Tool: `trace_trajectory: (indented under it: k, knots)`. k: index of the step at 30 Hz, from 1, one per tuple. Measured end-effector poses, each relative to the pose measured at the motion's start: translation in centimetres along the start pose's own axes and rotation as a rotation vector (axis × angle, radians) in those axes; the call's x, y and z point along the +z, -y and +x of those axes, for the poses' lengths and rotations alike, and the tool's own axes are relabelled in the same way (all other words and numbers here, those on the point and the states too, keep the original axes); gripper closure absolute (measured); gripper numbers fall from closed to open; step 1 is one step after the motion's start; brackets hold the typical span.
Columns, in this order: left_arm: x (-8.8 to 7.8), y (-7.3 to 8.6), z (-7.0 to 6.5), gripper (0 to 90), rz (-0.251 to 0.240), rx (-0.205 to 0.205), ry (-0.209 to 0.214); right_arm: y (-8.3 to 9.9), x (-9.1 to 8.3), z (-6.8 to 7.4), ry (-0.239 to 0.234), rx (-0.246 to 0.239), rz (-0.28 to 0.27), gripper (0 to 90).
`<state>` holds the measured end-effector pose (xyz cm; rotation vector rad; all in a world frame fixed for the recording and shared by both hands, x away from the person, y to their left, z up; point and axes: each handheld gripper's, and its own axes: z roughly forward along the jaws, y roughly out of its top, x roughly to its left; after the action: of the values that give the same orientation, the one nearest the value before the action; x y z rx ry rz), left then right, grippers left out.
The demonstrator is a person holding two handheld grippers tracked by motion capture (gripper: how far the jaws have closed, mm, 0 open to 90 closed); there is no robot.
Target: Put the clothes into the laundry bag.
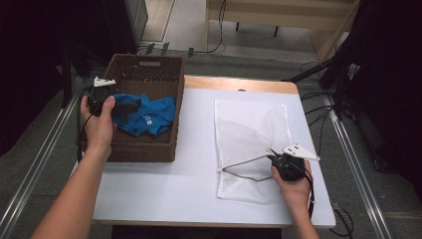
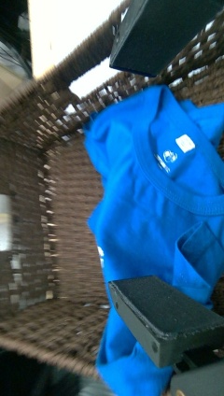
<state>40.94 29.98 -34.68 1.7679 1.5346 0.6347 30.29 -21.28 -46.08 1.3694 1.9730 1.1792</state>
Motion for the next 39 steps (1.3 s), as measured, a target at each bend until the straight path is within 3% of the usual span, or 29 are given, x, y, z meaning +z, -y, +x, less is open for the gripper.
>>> trace_trajectory:
  k: [2,5,8,12,14,17,18,21,23,25,26,27,28,29,30,31,32,33,35,38,39]
  knots:
    - [1.1,-0.1,0.0,0.0,0.016,-0.016,0.009,0.0,0.0,0.0,0.0,-0.002,-0.001,90.0]
    - [2.9,-0.1,0.1,0.0,0.06,-0.039,-0.027,0.0,0.0,0.0,-0.004,-0.001,0.001,90.0]
    - [4.1,-0.3,0.4,0.0,0.101,-0.072,-0.025,0.1,0.1,0.0,-0.004,-0.005,0.002,90.0]
    - [5.6,-0.2,0.6,0.0,0.21,-0.099,-0.008,0.1,0.1,0.0,-0.004,-0.006,0.001,90.0]
    - [6.3,-0.1,0.6,0.0,0.221,-0.096,-0.024,0.1,0.1,0.0,-0.005,-0.003,0.003,90.0]
    - [6.9,0.0,0.5,0.0,0.234,-0.107,-0.014,0.1,0.2,-0.1,-0.008,0.001,0.003,90.0]
    - [7.7,0.2,0.7,0.0,0.254,-0.136,-0.019,0.1,0.2,-0.1,-0.009,0.003,0.004,90.0]
    - [8.9,0.7,0.8,0.0,0.32,-0.167,-0.048,0.2,0.3,-0.1,-0.011,0.001,0.005,90.0]
    - [9.7,1.2,0.8,0.0,0.363,-0.163,-0.068,0.2,0.3,0.0,-0.01,0.004,0.004,90.0]
    - [10.0,1.3,0.8,0.0,0.383,-0.175,-0.06,0.2,0.3,0.0,-0.013,0.005,0.001,90.0]
    - [10.3,1.5,0.8,0.0,0.42,-0.195,-0.025,0.2,0.3,0.0,-0.013,0.004,0.002,90.0]
    - [10.6,1.6,0.5,0.0,0.448,-0.192,0.006,0.2,0.3,0.0,-0.013,0.004,0.002,90.0]
    - [10.6,1.6,0.5,0.0,0.448,-0.192,0.006,0.2,0.3,0.0,-0.013,0.002,0.002,90.0]
    - [10.8,1.7,-0.2,0.0,0.49,-0.157,0.078,0.2,0.3,0.0,-0.014,0.002,0.003,90.0]
    - [10.9,1.7,-0.5,0.0,0.502,-0.14,0.092,0.2,0.4,0.0,-0.016,0.002,0.005,90.0]
    - [10.9,1.7,-0.7,0.0,0.516,-0.126,0.091,0.2,0.4,0.0,-0.015,0.001,0.004,90.0]
    - [11.1,1.7,-0.8,0.0,0.524,-0.116,0.065,0.2,0.4,0.0,-0.015,0.002,0.004,90.0]
    - [11.2,1.6,-0.9,0.0,0.538,-0.118,0.026,0.2,0.4,0.0,-0.013,0.003,0.004,90.0]
    - [11.3,1.6,-0.9,0.0,0.543,-0.122,0.009,0.2,0.4,0.1,-0.011,0.004,0.004,90.0]
    - [11.6,1.8,-1.0,0.0,0.564,-0.053,-0.024,0.2,0.4,0.2,-0.011,0.0,0.002,90.0]
    - [11.6,1.9,-1.1,0.0,0.565,-0.049,-0.029,0.2,0.4,0.2,-0.012,0.0,0.002,90.0]
